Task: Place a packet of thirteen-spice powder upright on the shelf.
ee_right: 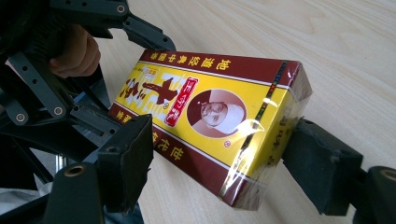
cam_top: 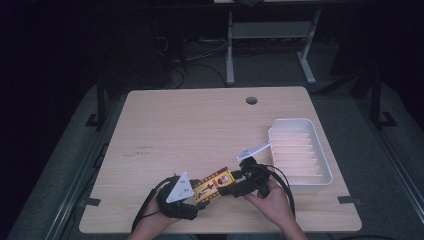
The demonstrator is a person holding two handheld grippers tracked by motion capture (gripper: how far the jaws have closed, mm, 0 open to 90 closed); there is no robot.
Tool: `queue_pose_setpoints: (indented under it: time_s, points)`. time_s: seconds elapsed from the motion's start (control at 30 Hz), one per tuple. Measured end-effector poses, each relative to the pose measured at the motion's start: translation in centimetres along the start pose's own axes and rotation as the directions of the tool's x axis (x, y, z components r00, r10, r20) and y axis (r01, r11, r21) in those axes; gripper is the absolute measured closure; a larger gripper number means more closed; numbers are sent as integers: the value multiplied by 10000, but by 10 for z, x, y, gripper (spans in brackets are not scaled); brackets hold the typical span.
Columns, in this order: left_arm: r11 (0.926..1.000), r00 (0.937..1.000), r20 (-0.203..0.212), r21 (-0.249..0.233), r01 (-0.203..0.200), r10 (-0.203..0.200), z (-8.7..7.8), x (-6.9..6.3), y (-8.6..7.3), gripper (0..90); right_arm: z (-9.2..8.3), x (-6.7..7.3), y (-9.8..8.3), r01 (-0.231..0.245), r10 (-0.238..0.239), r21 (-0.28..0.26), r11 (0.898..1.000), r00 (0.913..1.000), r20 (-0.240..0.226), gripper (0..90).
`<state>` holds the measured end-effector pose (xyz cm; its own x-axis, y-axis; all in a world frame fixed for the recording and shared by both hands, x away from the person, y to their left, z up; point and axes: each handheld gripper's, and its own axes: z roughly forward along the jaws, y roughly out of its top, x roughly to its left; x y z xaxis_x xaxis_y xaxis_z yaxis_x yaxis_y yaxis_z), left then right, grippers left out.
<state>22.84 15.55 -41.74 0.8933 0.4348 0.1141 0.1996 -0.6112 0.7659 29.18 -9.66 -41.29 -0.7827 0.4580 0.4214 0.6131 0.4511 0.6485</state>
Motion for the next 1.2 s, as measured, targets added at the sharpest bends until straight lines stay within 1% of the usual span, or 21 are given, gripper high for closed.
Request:
queue_pose_setpoints:
  time_s: [0.1, 0.2, 0.27, 0.3, 0.37, 0.5, 0.63, 0.7, 0.77, 0.87, 1.0, 1.13, 1.2]
  points:
    - [9998, 9998, 97, 70, 171, -172, 2, 1, -1, 328, -1, 0, 0, -93, 93, -77, 9999, 10000, 3, 269]
    - [9999, 9999, 6, 138, 104, -104, 3, 0, -1, 328, -3, 1, 0, -144, 145, -200, 9997, 9999, 39, 292]
    - [9998, 10000, -70, 159, 72, -70, 4, -1, 0, 328, -5, 1, 0, -185, 188, -331, 9993, 9998, 62, 328]
    - [9998, 10000, -66, 181, 54, -53, 4, -1, 0, 328, -7, 1, 0, -303, 305, -454, 9985, 9995, 23, 351]
    - [9998, 10000, -66, 189, 46, -44, 4, -1, 0, 328, -9, 1, 0, -360, 359, -569, 9977, 9994, -21, 371]
    - [9994, 9999, -148, 338, -48, 53, 6, -2, 0, 327, -9, 1, 0, -544, 548, -603, 9967, 9985, 49, 408]
    - [9994, 9998, -196, 352, -65, 72, 5, -3, 0, 327, -11, 1, 1, -733, 728, -728, 9946, 9973, -94, 453]
    - [9990, 9997, -212, 431, -113, 122, 6, -3, 0, 327, -13, 1, 1, -903, 890, -793, 9928, 9958, -205, 481]
    - [9987, 9996, -261, 496, -133, 146, 7, -3, 0, 327, -13, -1, 2, -1217, 1197, -754, 9897, 9923, -312, 504]
    - [9987, 9993, -350, 507, -106, 124, 6, -2, -1, 326, -13, -1, 5, -1271, 1243, -718, 9893, 9914, -416, 531]
    - [9985, 9986, -516, 542, -119, 147, 6, -1, -1, 324, -14, 2, 13, -1341, 1280, -758, 9881, 9885, -808, 589]
    - [9991, 9981, -604, 427, -58, 83, 4, -1, -1, 318, -15, 8, 23, -1150, 1115, -528, 9920, 9917, -644, 606]
    - [9993, 9983, -583, 376, -53, 75, 3, 0, -1, 311, -16, 10, 26, -1090, 1057, -486, 9929, 9922, -656, 620]
